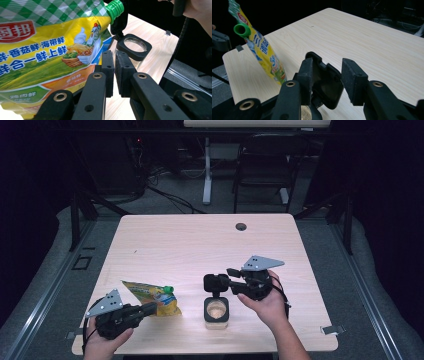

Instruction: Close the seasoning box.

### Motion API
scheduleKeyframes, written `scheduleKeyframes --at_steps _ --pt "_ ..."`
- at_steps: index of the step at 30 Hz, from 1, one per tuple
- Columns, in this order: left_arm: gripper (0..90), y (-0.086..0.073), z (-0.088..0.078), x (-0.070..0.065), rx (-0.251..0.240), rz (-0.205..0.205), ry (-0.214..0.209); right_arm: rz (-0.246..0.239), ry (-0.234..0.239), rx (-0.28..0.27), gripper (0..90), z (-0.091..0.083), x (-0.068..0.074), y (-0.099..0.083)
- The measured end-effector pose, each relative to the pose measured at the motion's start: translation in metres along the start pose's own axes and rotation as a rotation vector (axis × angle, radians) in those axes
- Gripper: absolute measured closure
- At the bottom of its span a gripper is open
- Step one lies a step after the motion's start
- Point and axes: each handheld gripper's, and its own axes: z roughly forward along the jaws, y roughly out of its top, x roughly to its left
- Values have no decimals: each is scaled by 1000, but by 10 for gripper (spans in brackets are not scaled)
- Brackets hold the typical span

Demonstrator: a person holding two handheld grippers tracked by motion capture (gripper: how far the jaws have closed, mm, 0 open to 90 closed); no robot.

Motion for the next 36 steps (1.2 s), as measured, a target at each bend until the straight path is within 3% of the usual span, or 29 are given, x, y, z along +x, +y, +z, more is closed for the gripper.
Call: scheduleKeyframes --at_steps 7,20,23,31,36 --pt "855 0 1 -1 12 12 -1 21 0 31 593 8 -8 -4" --pt "836 -1 -3 3 -5 -1 -1 46 23 68 585 25 -13 -5" --pt "832 -1 -4 4 -4 1 3 36 41 83 589 29 -12 -8" --pt "825 -2 -4 4 -15 -7 6 23 36 119 632 37 -9 -12" --pt "820 -2 -5 5 -14 -7 10 41 44 112 657 37 -11 -13"
